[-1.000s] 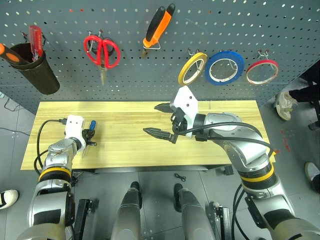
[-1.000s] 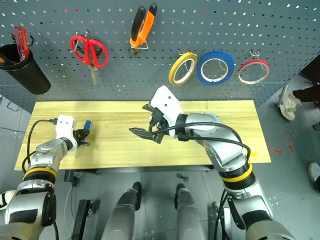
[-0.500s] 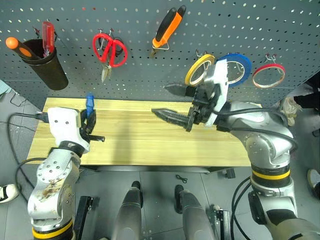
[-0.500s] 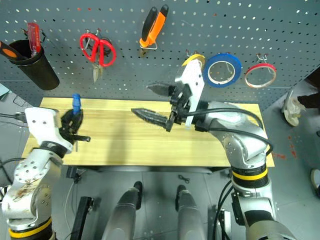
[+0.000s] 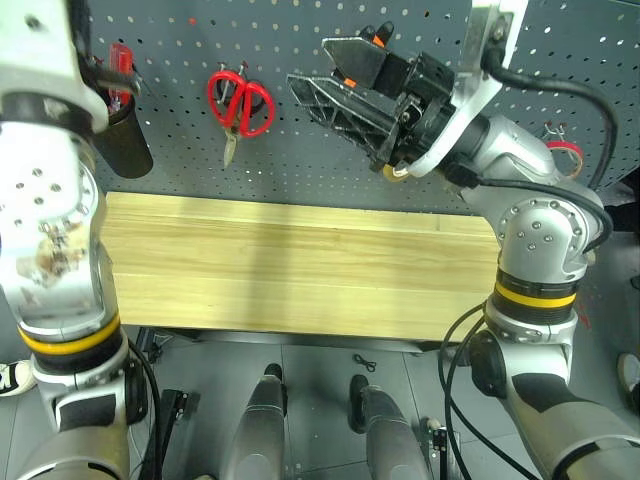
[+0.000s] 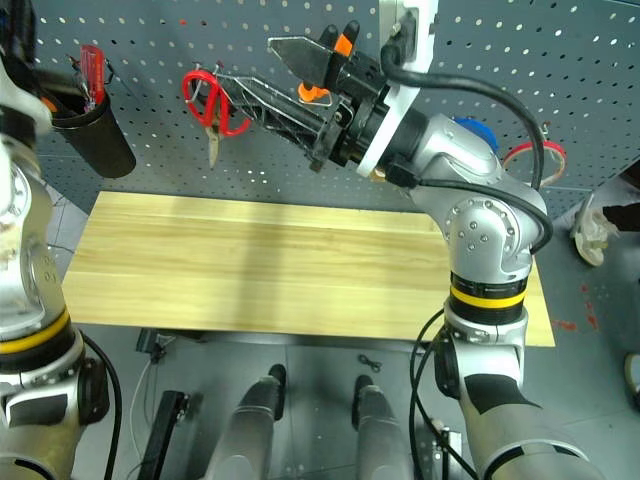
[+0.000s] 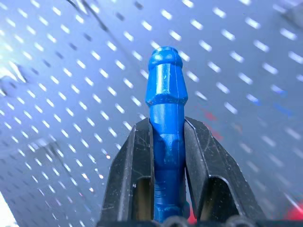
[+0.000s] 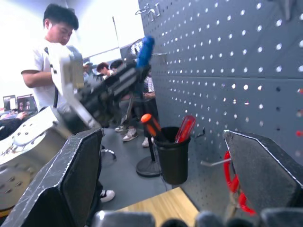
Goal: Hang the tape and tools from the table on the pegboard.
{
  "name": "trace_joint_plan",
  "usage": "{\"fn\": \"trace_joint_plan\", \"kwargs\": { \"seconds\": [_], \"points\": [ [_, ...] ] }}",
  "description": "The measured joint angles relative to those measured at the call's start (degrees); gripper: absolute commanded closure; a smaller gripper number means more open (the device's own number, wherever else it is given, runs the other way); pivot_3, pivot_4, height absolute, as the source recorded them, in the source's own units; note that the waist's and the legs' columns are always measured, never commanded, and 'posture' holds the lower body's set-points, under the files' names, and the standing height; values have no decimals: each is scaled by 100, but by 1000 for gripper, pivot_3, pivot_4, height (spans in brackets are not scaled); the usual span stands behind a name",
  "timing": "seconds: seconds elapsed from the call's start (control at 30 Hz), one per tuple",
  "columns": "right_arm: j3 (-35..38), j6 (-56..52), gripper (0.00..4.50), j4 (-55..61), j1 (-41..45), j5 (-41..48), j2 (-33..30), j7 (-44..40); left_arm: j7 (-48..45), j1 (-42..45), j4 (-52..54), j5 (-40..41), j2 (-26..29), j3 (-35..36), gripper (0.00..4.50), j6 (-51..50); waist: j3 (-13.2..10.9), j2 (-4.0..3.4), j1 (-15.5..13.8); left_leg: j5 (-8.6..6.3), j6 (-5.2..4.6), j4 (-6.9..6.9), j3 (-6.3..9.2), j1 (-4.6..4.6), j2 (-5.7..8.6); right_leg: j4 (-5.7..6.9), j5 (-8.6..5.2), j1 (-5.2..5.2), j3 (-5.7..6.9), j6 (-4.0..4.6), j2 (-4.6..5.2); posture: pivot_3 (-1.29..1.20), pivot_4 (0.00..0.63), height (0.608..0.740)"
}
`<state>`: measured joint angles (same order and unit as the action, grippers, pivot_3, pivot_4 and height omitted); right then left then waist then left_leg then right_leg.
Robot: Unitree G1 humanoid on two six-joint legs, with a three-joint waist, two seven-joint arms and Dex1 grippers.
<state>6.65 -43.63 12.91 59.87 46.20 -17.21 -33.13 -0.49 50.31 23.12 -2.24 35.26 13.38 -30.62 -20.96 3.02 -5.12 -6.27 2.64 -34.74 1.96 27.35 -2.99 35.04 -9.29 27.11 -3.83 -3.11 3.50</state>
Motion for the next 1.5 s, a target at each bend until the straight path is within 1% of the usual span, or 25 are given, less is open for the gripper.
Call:
{"fn": "trace_joint_plan", "kwargs": {
  "seconds": [0.1,0.23,0.5,0.57,0.97,1.13,1.17,1.23,1.37,1.4,1.5],
  "points": [
    [-1,0,0,-7,13,2,34,76,62,342,-841,-47,-24,6,4089,601,2,1,-21,0,0,-2,0,1,0,1,6,0,1,10,0,246,262,740],
    [-20,1,0,-13,40,2,92,148,201,535,-1798,-57,-157,32,4089,1441,8,3,-28,1,1,-3,-1,1,1,2,9,0,1,13,1,214,264,740],
    [-42,1,0,-13,131,-7,106,331,436,836,-2925,-68,-143,127,4089,2599,17,3,-27,1,1,-3,-1,1,1,8,11,0,1,14,1,195,269,740],
    [-58,1,0,-11,132,-12,102,352,514,959,-3361,-60,-147,169,4089,2906,22,4,-25,2,2,-6,-1,0,0,11,11,0,2,16,1,195,269,740],
    [-123,-18,0,24,131,-19,-17,532,800,1501,-5512,200,-222,428,4089,4072,29,4,-22,3,1,-11,-1,1,1,17,14,0,4,15,1,163,270,740],
    [-129,-41,0,58,131,-17,-75,583,739,1627,-5842,418,-292,481,4089,4220,30,4,-15,3,1,-11,-1,1,1,22,15,0,4,15,1,161,272,740],
    [-134,-44,0,71,131,-15,-75,591,688,1661,-5897,471,-299,480,3065,4245,30,4,-15,3,1,-12,-1,1,1,23,15,0,4,15,1,161,272,740],
    [-136,-47,0,120,130,-10,-81,604,635,1681,-5941,490,-299,476,2235,4288,31,3,-11,3,1,-13,-1,0,1,25,15,0,4,15,1,161,272,740],
    [-136,-49,0,135,130,-2,-104,626,605,1727,-6101,568,-296,479,366,4318,35,3,-4,3,1,-15,-1,-1,0,30,15,0,4,16,1,163,275,740],
    [-136,-50,0,144,130,-1,-113,627,605,1737,-6145,580,-296,481,27,4318,35,3,-4,4,1,-17,-1,-1,1,31,15,0,4,16,1,163,275,740],
    [-136,-51,0,179,130,3,-125,633,599,1737,-6193,590,-296,479,27,4323,36,3,-2,4,1,-18,-1,-1,1,33,15,0,4,16,1,164,277,740]
  ]
}}
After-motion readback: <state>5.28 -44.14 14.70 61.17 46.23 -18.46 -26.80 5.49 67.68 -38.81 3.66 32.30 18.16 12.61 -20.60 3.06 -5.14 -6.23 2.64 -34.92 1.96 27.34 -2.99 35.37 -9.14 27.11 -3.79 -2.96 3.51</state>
